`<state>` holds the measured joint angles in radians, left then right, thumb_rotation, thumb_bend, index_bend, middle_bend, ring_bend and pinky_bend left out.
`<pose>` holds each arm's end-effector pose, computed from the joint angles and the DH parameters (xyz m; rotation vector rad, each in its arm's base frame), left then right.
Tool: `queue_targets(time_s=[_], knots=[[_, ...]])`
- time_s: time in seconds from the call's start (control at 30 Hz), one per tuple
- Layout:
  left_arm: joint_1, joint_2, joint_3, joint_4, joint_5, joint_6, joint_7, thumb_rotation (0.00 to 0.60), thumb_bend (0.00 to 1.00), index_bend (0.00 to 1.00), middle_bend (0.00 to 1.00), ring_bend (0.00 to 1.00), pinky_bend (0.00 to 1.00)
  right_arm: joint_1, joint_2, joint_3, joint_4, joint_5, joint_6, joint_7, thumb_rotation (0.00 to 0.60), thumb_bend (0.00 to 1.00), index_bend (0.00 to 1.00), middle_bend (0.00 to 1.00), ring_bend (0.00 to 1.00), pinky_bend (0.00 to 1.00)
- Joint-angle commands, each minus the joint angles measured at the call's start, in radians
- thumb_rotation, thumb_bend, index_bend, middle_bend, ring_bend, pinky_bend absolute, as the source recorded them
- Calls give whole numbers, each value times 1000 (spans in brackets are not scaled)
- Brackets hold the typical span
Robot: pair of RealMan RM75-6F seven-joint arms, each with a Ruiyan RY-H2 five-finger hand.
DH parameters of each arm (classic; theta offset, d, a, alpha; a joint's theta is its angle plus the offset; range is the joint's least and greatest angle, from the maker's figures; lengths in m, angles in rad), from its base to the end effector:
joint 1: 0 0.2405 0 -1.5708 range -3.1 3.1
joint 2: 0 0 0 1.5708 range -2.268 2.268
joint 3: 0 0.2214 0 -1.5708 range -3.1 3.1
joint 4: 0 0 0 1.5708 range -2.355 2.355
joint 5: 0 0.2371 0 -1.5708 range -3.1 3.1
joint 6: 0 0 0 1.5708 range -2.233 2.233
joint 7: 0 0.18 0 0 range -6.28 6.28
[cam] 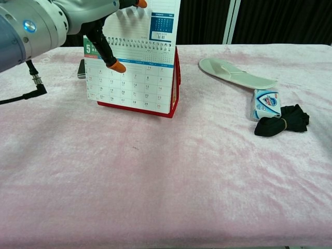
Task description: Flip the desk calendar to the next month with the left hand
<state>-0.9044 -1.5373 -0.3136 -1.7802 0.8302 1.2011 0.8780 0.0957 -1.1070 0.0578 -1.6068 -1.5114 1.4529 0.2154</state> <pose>-0.0019 0.3523 -0.0156 -1.7821 -0.6836 -0.9403 -0.2901 -0.2218 0.1186 1.3380 -1.0638 1.0554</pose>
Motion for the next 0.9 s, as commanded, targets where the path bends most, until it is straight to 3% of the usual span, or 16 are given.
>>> queue_targets(time_s=[0.03, 0.37, 0.53, 0.77, 0.9], knots=[[-43, 18, -36, 32, -86, -48, 42, 600, 0, 0, 12, 0, 42, 0, 0, 0, -1, 1, -1, 0, 600, 23, 0, 0, 0, 101], [-118, 20, -69, 120, -315, -131, 77, 600, 0, 0, 132, 91, 191, 1, 1, 2, -3, 8, -6, 3, 600, 24, 0, 0, 0, 101], [-135, 11, -55, 150, -349, -140, 80, 600, 0, 0, 149, 110, 213, 1, 2, 1, -2, 6, -6, 4, 600, 24, 0, 0, 0, 101], [-149, 13, -45, 165, -373, -142, 72, 600, 0, 0, 264, 232, 340, 0, 1, 2, -2, 5, -5, 3, 600, 24, 0, 0, 0, 101], [-156, 16, -38, 171, -391, -145, 67, 600, 0, 0, 291, 252, 354, 0, 1, 2, -1, 3, -3, 3, 600, 26, 0, 0, 0, 101]])
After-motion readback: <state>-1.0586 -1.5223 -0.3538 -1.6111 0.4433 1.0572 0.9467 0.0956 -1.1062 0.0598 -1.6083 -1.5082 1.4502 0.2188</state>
